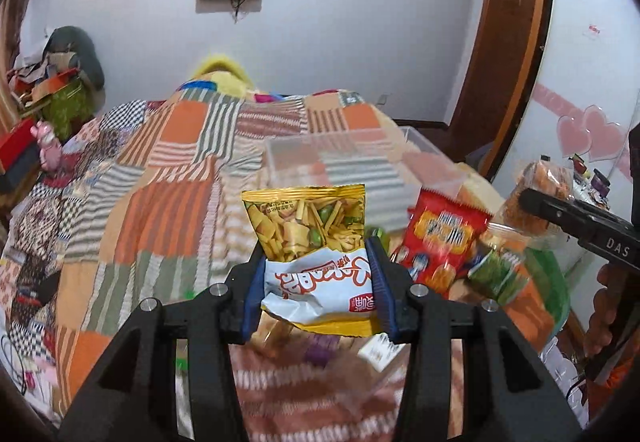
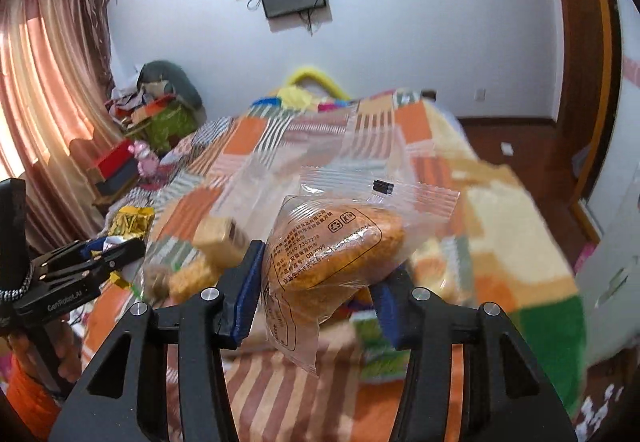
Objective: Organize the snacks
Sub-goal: 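Carry both bags into the clear plastic box and open both tools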
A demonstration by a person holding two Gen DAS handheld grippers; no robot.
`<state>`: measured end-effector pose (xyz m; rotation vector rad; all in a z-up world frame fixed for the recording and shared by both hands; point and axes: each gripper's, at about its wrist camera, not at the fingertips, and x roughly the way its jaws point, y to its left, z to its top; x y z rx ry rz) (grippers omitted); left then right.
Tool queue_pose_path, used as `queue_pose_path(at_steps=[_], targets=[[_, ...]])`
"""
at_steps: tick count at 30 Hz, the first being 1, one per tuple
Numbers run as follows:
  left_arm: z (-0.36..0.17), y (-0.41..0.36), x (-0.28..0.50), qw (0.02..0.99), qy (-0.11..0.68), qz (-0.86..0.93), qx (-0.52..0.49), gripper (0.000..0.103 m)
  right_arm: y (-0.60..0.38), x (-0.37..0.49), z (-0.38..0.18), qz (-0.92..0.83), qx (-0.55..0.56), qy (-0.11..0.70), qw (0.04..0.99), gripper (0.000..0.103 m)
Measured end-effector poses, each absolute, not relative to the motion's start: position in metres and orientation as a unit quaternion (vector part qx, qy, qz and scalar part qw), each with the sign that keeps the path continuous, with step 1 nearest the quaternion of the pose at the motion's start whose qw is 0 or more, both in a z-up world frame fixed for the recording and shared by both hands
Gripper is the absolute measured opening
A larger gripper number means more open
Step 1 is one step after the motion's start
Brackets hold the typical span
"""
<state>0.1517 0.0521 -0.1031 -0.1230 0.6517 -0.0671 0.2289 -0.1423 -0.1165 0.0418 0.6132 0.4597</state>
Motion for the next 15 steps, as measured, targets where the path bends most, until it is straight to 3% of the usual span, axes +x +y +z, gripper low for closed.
queue_pose_path(at_steps=[15], targets=[[-0.098,0.046,0.256,0.94,0.33,-0.046,-0.074,0.046,-0.123,0.294,-0.11,0.202,0.005,0.282,0.938,0.046]])
